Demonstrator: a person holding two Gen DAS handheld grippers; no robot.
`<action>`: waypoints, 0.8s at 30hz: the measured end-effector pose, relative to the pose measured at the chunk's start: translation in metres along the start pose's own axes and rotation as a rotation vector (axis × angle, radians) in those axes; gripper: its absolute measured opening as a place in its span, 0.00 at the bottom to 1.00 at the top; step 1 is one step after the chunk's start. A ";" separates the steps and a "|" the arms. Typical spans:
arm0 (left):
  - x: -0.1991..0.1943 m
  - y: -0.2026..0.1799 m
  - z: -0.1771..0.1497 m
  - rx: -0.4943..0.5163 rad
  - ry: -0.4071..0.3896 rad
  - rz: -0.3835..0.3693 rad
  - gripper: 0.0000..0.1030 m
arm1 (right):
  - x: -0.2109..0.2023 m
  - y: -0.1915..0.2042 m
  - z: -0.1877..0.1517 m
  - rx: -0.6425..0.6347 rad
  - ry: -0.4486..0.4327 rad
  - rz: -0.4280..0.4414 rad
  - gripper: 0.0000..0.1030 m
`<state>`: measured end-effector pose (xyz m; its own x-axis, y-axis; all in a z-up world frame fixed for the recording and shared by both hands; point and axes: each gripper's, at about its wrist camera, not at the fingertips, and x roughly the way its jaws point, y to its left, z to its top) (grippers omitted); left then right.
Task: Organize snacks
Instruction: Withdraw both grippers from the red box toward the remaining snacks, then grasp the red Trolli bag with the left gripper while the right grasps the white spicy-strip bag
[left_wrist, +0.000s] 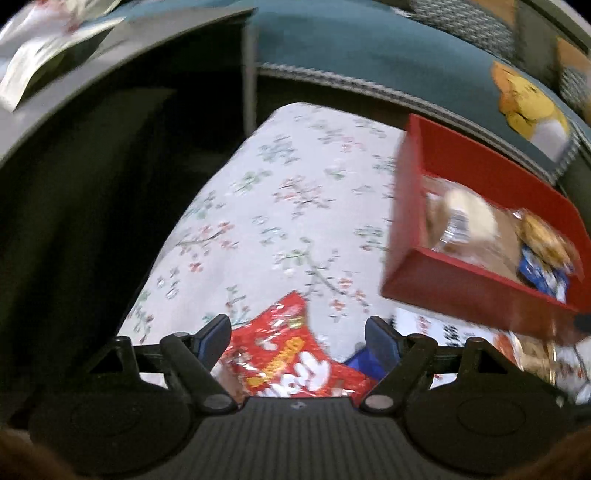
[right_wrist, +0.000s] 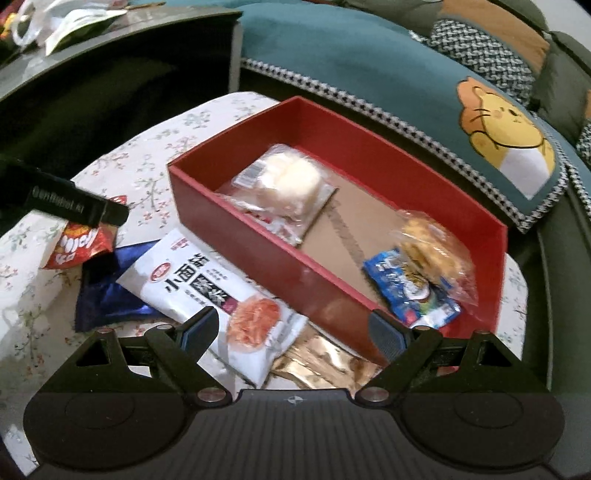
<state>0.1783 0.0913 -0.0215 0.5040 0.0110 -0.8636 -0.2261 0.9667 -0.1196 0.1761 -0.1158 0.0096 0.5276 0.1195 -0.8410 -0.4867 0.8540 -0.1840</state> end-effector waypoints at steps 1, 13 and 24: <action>0.002 0.004 0.001 -0.023 0.009 0.008 1.00 | 0.001 0.002 0.000 -0.007 0.003 0.002 0.89; 0.033 -0.002 -0.001 -0.039 0.079 0.025 1.00 | 0.009 0.010 0.003 -0.036 0.016 0.017 0.89; 0.010 -0.002 -0.031 0.074 0.104 -0.020 0.97 | 0.009 0.014 -0.002 -0.063 0.041 0.028 0.89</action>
<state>0.1579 0.0820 -0.0451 0.4177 -0.0318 -0.9080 -0.1528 0.9827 -0.1047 0.1729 -0.1040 -0.0013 0.4846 0.1207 -0.8664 -0.5442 0.8171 -0.1905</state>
